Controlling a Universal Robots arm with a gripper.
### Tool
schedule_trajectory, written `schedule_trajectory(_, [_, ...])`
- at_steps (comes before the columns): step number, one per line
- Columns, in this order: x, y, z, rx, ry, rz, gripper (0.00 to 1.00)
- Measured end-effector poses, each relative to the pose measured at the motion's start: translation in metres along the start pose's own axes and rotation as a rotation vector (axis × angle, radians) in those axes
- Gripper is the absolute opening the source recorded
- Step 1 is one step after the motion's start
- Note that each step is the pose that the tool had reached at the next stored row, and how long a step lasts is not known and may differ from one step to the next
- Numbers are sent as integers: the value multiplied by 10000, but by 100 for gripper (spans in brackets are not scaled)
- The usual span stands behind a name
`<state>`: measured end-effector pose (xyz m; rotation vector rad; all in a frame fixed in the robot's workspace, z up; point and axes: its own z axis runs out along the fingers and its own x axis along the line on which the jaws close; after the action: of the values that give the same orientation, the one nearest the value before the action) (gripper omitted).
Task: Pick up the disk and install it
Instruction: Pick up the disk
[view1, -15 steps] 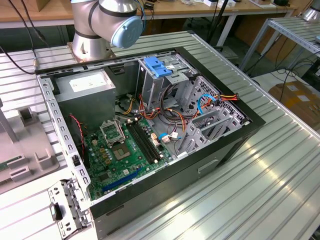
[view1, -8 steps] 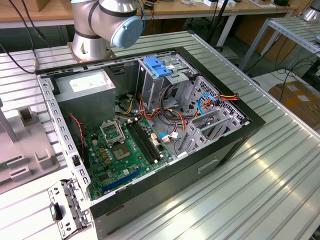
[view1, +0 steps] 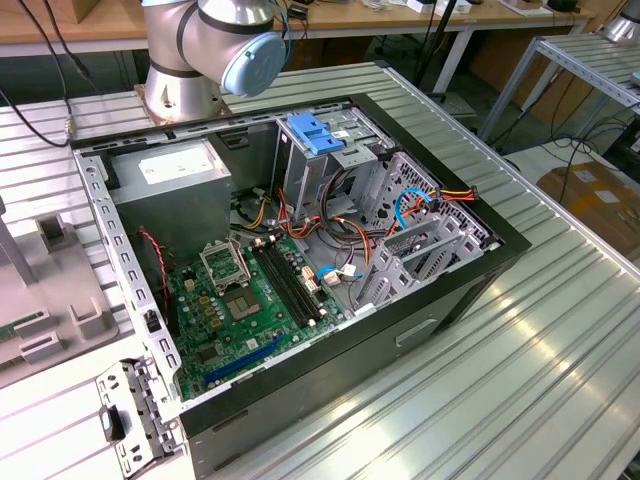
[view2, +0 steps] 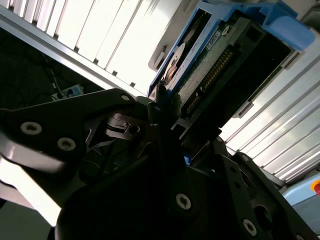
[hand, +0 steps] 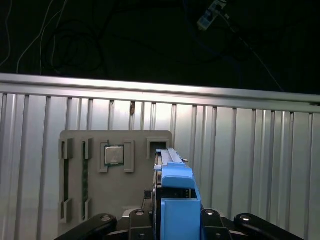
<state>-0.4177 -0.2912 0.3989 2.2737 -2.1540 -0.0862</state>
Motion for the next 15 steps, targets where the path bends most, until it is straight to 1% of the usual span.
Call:
schedule_trajectory(4, [-5,1,-26,0,0,0,37])
schedule_trajectory(6, [-9,2,-51,0,0,0,37])
schedule_trajectory(15, [-15,4,-110,0,0,0,37])
